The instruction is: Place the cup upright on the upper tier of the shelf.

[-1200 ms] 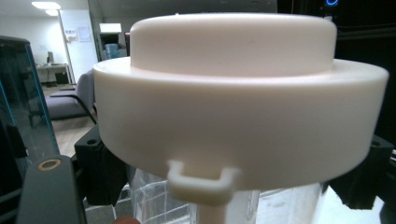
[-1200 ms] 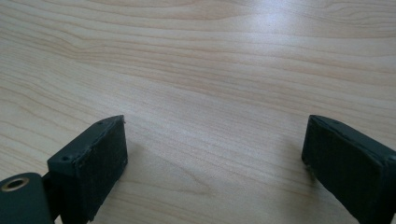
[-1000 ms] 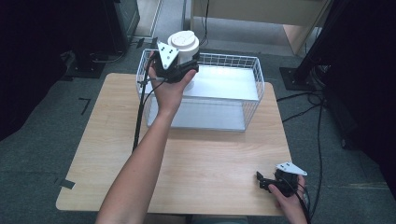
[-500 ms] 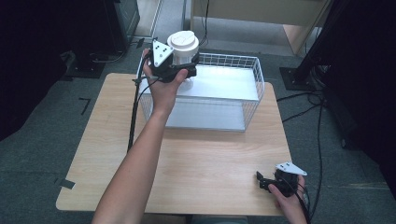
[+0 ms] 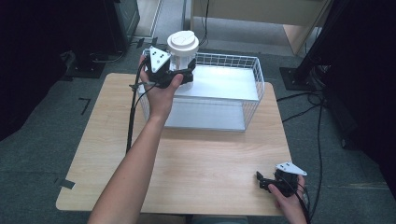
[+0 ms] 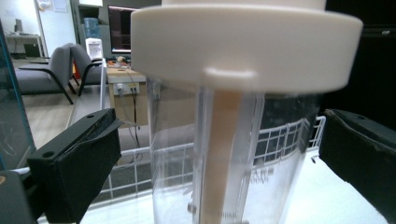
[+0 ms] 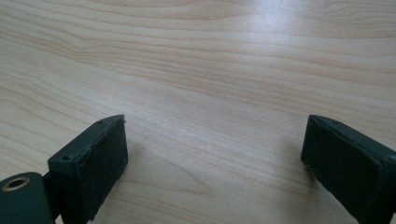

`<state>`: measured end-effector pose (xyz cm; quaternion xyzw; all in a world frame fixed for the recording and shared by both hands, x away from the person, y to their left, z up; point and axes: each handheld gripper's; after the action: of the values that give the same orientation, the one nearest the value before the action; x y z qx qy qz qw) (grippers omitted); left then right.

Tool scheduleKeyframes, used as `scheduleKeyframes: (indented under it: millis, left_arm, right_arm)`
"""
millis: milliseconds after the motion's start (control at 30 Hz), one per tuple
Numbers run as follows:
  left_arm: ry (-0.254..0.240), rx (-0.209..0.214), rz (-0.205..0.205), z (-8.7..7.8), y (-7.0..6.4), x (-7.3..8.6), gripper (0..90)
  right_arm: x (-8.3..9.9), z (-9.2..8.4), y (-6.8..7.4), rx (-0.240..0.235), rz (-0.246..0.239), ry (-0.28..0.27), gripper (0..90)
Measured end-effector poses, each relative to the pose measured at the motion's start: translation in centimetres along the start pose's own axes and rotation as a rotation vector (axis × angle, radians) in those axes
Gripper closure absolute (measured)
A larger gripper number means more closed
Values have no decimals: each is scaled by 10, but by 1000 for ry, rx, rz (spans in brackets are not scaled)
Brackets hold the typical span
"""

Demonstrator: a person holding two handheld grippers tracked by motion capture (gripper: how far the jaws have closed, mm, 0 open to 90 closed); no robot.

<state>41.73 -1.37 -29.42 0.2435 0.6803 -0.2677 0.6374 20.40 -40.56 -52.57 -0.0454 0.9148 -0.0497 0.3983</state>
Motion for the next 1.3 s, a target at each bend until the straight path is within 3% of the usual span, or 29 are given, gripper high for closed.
scheduleKeyframes:
  millis: [267, 700, 867, 1300]
  left_arm:
    - [37, -9, 48, -17, -3, 13, 0]
    - [52, -13, 54, -48, -5, 33, 0]
    - [87, -10, 93, -58, -15, 47, 0]
    - [119, 5, 91, -86, -25, 87, 0]
  right_arm:
    - [0, 0, 0, -1, -3, -1, 69]
    - [0, 0, 0, 0, -1, 0, 69]
    - [0, 0, 0, -1, -2, 0, 69]
    - [0, 0, 0, -1, -3, 0, 69]
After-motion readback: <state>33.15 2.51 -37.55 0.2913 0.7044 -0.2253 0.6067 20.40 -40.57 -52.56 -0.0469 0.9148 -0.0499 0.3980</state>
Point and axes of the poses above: each handheld gripper's, and its own axes: z roughly forward along the jaws, x roughly out of its underside, y roughly to its left, and after that the axes turned 13 degrees about x, right-handed
